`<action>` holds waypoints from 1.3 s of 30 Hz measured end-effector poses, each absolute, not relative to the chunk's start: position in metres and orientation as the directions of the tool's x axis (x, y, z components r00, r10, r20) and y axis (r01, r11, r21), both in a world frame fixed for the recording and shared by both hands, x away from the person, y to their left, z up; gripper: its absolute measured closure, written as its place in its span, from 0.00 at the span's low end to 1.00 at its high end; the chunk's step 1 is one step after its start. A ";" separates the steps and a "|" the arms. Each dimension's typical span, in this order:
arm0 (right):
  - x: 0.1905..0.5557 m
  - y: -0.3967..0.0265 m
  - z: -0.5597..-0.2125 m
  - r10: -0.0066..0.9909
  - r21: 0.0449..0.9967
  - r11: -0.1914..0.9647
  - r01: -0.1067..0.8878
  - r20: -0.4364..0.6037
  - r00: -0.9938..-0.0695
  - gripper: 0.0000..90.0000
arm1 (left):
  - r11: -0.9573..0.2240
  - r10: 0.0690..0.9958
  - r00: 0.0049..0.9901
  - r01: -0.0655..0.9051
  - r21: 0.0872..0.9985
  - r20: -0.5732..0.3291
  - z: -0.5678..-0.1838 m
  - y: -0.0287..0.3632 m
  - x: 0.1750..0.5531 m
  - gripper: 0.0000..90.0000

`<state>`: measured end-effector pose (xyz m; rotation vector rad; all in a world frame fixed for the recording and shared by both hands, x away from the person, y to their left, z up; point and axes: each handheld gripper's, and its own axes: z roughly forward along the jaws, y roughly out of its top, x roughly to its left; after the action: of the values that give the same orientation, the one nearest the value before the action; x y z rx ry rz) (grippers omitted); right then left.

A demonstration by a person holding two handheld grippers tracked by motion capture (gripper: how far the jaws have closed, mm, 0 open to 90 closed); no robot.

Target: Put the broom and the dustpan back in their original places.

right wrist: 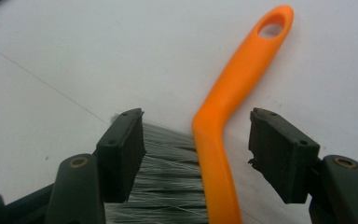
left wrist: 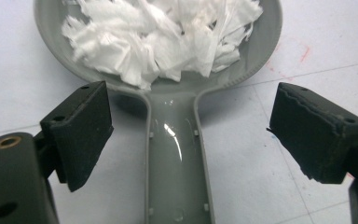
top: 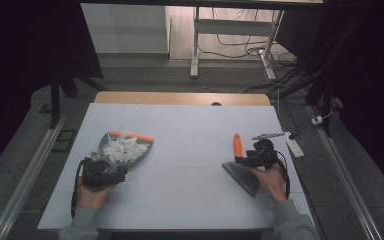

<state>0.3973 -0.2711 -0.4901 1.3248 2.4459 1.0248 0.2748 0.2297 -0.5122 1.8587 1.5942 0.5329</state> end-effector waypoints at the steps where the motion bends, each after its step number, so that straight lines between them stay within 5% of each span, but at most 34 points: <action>1: 0.396 -0.271 -0.489 0.786 0.652 0.375 0.658 0.152 -0.599 0.40 | -0.078 0.977 0.191 0.720 0.690 -0.090 -0.511 0.230 0.274 0.16; 20: 0.368 -0.256 -0.479 0.625 0.637 0.551 0.539 0.113 -0.772 0.44 | -0.225 0.927 0.366 0.722 0.654 -0.085 -0.500 0.232 0.270 0.22; 39: 0.336 -0.274 -0.486 0.604 0.621 0.569 0.539 0.129 -0.786 0.44 | -0.377 0.831 0.552 0.654 0.656 -0.073 -0.498 0.230 0.254 0.23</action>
<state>0.3358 -0.2739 -0.4861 0.9852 2.6949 1.0163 0.2541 0.2302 -0.4980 2.1456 1.1892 0.3553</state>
